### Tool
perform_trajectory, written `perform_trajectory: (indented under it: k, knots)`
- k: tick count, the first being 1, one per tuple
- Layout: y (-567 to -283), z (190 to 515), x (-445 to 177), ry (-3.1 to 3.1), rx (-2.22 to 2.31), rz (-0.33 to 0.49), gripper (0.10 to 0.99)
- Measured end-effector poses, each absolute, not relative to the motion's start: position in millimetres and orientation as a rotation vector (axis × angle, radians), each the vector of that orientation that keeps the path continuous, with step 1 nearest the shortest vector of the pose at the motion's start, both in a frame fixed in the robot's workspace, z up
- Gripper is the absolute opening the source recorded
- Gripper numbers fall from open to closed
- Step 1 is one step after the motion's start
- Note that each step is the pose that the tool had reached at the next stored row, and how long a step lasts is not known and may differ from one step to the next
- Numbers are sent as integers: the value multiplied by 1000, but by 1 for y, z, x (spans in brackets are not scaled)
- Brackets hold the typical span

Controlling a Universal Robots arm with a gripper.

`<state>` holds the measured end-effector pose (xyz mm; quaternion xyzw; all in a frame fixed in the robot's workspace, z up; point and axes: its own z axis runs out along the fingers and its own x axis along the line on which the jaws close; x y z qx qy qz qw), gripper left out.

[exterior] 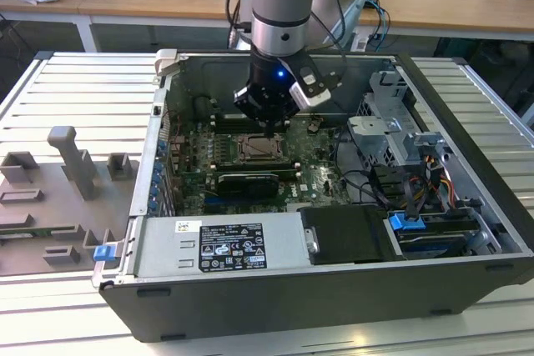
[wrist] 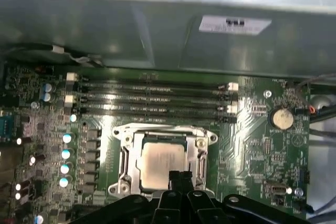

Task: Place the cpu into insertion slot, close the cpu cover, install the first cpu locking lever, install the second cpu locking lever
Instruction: 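Install the second cpu locking lever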

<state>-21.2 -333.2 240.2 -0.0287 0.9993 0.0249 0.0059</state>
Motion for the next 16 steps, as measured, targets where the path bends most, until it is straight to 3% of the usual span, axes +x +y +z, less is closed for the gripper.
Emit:
perform_trajectory:
  k: [16]
  knots:
    - [-355,250,-21,3131,-90,78,106]
